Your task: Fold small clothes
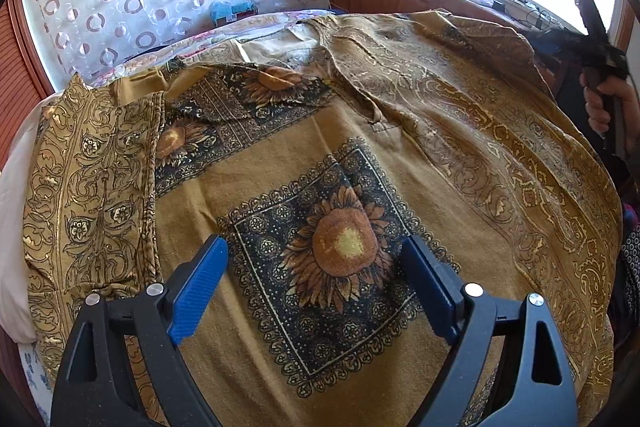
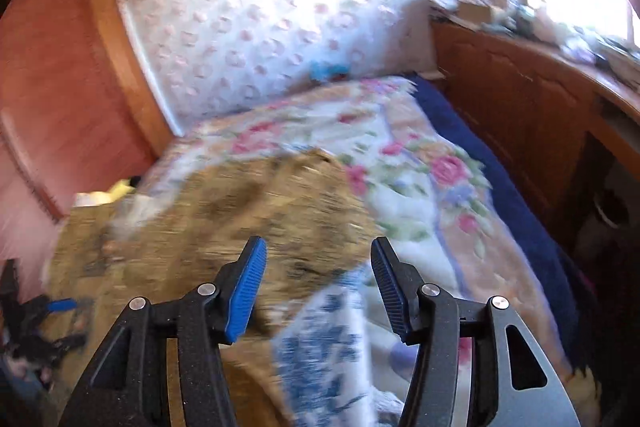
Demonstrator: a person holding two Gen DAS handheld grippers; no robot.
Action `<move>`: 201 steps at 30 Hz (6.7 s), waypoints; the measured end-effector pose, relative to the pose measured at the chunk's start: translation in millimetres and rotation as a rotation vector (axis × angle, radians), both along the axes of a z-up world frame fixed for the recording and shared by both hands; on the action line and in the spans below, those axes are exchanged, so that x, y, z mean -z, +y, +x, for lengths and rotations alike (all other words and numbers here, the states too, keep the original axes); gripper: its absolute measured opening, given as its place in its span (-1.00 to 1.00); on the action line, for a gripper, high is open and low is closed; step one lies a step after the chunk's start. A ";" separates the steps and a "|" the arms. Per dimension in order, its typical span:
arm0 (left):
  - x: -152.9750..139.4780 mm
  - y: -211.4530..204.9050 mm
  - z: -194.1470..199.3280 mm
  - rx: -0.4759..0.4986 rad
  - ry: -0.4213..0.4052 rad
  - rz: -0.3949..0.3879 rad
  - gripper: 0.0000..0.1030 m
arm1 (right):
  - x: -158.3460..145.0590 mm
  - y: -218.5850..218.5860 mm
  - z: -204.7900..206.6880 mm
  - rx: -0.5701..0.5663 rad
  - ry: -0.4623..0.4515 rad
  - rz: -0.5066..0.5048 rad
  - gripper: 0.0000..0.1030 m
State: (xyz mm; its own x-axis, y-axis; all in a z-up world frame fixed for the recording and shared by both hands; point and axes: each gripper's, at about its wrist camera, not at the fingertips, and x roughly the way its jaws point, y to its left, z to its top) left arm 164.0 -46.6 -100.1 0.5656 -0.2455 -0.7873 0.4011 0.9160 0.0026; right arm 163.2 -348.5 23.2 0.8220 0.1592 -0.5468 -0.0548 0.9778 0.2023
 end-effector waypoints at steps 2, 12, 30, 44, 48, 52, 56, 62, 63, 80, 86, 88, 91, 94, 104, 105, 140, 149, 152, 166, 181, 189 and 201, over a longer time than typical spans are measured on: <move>0.0 0.1 0.0 0.000 0.000 0.000 0.73 | 11.3 1.6 12.6 0.010 0.061 -0.006 0.10; 0.0 -0.3 -0.5 0.000 -0.001 -0.001 0.73 | 24.1 -2.5 65.1 0.042 0.221 0.095 0.07; 0.5 -0.5 -0.3 -0.001 -0.001 -0.002 0.73 | -54.7 99.0 11.5 -0.301 -0.040 -0.052 -0.87; 1.0 -0.6 -0.4 -0.001 -0.002 -0.003 0.73 | -24.8 136.2 5.5 -0.302 0.032 -0.199 0.04; 1.1 -0.6 -0.4 -0.001 -0.002 -0.003 0.73 | 7.6 139.0 13.2 -0.267 0.088 -0.262 0.04; 0.8 -1.8 -0.5 -0.001 -0.002 -0.001 0.73 | 23.6 145.8 19.9 -0.268 0.120 -0.290 0.04; -0.1 -1.9 0.2 -0.001 0.001 -0.001 0.73 | 25.8 145.6 20.4 -0.274 0.125 -0.293 0.04; -9.2 6.3 1.1 0.008 0.016 0.009 0.73 | 18.8 138.2 29.6 -0.264 0.113 -0.317 0.19; -14.1 11.7 1.3 0.006 -0.004 0.005 0.73 | 17.2 135.8 30.3 -0.262 0.107 -0.321 0.19; -72.6 121.2 80.9 -0.166 -0.126 -0.041 0.55 | 1.0 139.4 112.0 -0.282 0.077 -0.336 0.20; -59.4 138.4 108.2 -0.191 -0.086 -0.029 0.12 | 9.1 147.7 144.5 -0.281 0.100 -0.359 0.20; -53.7 140.4 114.4 -0.195 -0.070 -0.026 0.04 | 14.2 151.4 151.5 -0.278 0.105 -0.371 0.20; -45.7 138.7 120.8 -0.191 -0.052 0.000 -0.07 | 17.1 152.3 156.5 -0.279 0.099 -0.369 0.21; -40.4 132.6 125.4 -0.184 -0.050 0.049 -0.22 | 15.9 150.0 158.2 -0.277 0.093 -0.357 0.25; -77.8 161.0 113.4 -0.261 -0.173 0.020 -0.93 | 17.4 143.9 160.4 -0.265 0.096 -0.325 0.36; -80.9 165.8 112.1 -0.270 -0.179 0.021 -0.93 | 16.2 145.5 158.8 -0.265 0.089 -0.336 0.36; -98.8 159.6 85.7 -0.252 -0.221 -0.041 -0.95 | 8.8 157.4 169.9 -0.324 0.168 -0.327 -0.90; -111.8 144.9 53.7 -0.215 -0.247 -0.061 -0.95 | -13.5 150.2 120.0 -0.336 0.042 -0.295 -0.93; -114.8 144.1 35.0 -0.207 -0.257 -0.076 -0.95 | -14.3 149.2 93.1 -0.352 0.016 -0.289 -0.93; -96.3 156.6 -64.3 -0.198 -0.258 -0.122 -0.95 | -2.9 108.8 -34.8 -0.343 -0.029 -0.222 -0.93; -81.5 221.1 -171.4 -0.378 -0.310 -0.275 -0.95 | 16.4 74.8 -164.3 -0.355 -0.079 -0.145 -0.93; -61.8 228.3 -204.8 -0.429 -0.260 -0.293 -0.95 | 38.3 50.6 -217.0 -0.353 -0.036 -0.130 -0.93; -68.4 217.3 -223.8 -0.389 -0.231 -0.166 -0.92 | 35.9 42.8 -255.0 -0.362 -0.010 -0.116 -0.66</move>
State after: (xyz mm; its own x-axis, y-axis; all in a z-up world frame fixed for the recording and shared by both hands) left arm -59.8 170.7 -31.7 0.7961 -0.0929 -0.5980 0.0351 0.9936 -0.1076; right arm -91.8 -305.7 -12.7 0.7294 0.3774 -0.5705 -0.4022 0.9113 0.0886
